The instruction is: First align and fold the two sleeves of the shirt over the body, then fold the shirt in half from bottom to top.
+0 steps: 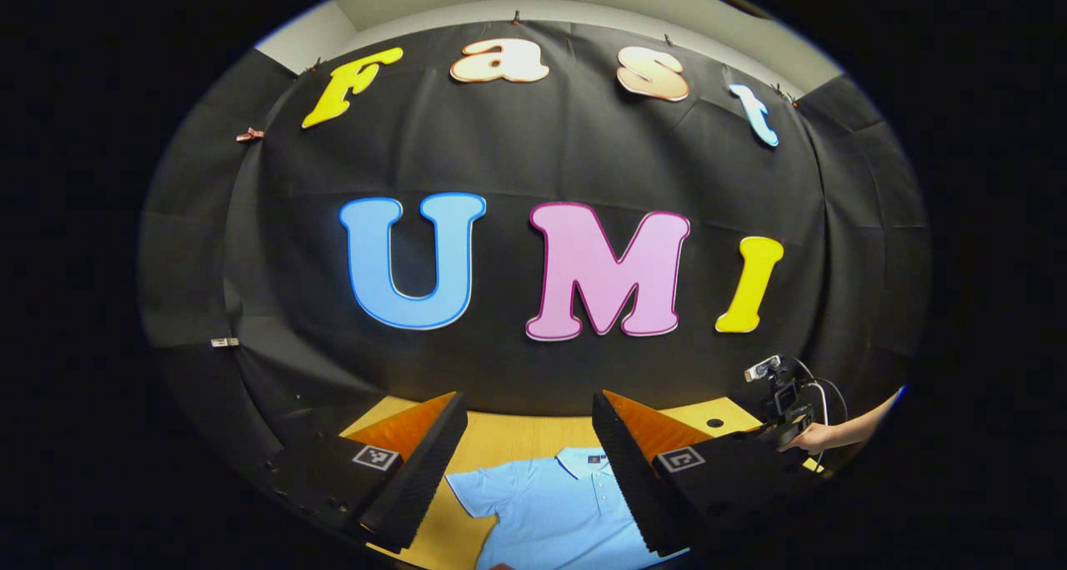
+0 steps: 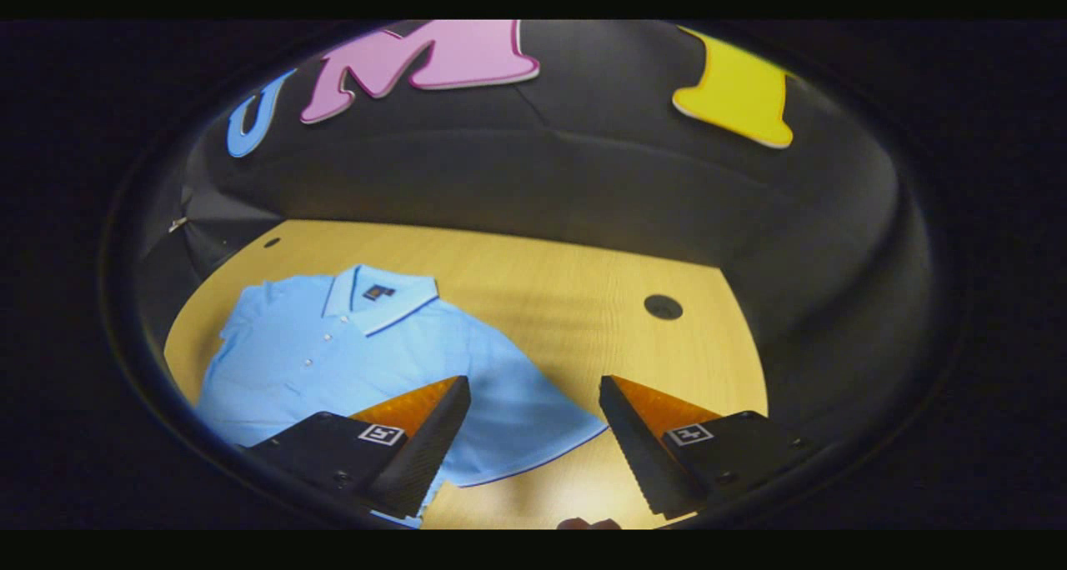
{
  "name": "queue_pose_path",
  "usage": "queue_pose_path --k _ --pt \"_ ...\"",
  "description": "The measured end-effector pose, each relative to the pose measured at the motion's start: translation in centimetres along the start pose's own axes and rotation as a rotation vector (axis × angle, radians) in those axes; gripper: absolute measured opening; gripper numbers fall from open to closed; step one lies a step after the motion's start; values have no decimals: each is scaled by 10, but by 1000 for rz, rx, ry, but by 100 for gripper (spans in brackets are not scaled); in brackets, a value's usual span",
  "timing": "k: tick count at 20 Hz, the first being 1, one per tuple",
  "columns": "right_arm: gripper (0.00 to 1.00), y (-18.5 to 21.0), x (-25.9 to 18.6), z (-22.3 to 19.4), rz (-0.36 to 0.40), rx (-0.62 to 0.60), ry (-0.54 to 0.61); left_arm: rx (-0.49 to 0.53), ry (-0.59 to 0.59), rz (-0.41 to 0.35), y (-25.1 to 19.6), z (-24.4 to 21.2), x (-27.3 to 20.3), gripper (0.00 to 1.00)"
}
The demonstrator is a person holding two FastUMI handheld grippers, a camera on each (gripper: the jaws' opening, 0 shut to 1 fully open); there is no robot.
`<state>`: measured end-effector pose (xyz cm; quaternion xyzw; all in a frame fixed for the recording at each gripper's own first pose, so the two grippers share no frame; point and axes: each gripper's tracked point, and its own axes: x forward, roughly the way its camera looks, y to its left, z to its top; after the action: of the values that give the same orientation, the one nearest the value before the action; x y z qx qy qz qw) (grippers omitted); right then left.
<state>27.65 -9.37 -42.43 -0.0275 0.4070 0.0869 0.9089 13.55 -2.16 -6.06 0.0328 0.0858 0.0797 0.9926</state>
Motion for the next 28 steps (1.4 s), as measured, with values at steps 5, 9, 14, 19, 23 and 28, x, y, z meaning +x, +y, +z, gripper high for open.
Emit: queue_pose_path --k 5,9,14,19,23,28 --pt "98 -13 34 -39 -34 68 119 -42 67 36 11 -19 14 97" --pt "97 -16 36 -40 -51 118 131 -26 69 43 19 -20 17 96" --pt "11 -3 37 -36 -66 72 133 -14 82 35 23 -27 18 96" --pt "9 22 26 -13 -13 111 86 -10 79 45 33 -25 13 92" --pt "5 71 10 25 99 178 15 -5 82 40 34 -30 11 96" --pt "11 121 19 21 185 170 45 -15 100 29 36 -42 4 96"
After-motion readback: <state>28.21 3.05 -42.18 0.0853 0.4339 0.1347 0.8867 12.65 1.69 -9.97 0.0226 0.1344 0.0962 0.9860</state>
